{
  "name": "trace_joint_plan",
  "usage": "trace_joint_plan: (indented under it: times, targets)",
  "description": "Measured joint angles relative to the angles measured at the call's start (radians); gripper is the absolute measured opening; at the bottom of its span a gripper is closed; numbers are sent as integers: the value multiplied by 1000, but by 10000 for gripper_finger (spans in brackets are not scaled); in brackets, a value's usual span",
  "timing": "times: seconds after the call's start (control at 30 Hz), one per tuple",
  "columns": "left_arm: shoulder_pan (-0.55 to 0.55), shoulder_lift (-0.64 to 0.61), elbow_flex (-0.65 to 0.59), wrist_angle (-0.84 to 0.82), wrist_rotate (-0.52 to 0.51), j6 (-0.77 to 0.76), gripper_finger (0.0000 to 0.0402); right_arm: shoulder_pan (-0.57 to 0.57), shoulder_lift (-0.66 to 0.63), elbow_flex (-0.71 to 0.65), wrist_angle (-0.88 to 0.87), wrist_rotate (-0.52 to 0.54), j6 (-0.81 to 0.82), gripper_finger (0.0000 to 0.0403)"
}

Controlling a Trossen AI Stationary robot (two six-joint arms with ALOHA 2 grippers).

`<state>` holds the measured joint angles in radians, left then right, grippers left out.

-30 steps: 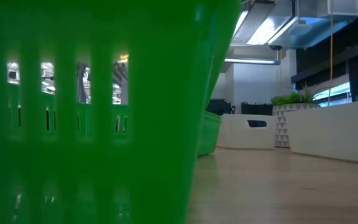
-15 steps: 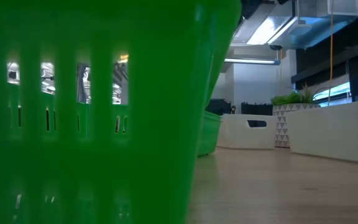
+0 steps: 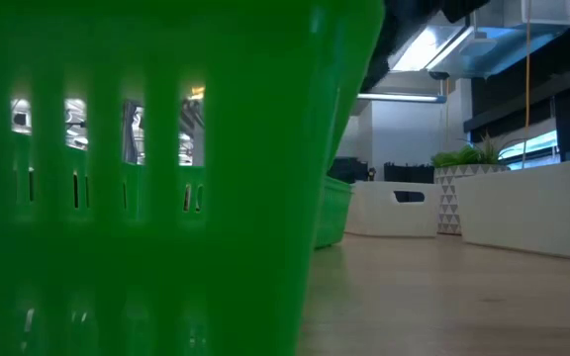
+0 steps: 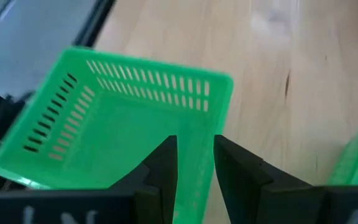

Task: Stack baskets by color
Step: Stack the bottom green bin on the other green bins

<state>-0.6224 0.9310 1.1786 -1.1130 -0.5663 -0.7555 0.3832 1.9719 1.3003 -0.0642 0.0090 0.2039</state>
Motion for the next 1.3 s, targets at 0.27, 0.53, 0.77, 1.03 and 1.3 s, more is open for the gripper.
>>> trace_joint_plan:
  times: [0.27,0.53,0.77,1.03,1.3]
  targets:
    - [0,0,0,1,0,0,0,0,49,0,14,-2,-30,103]
    - [0,0,0,3,0,0,0,0,87,0,29,-3,-32,103]
    - [0,0,0,3,0,0,0,0,91,0,25,-2,-30,103]
    - [0,0,0,4,0,0,0,-1,115,1,26,-1,30,74]
    - [0,0,0,4,0,0,0,-14,114,8,15,-34,197,4]
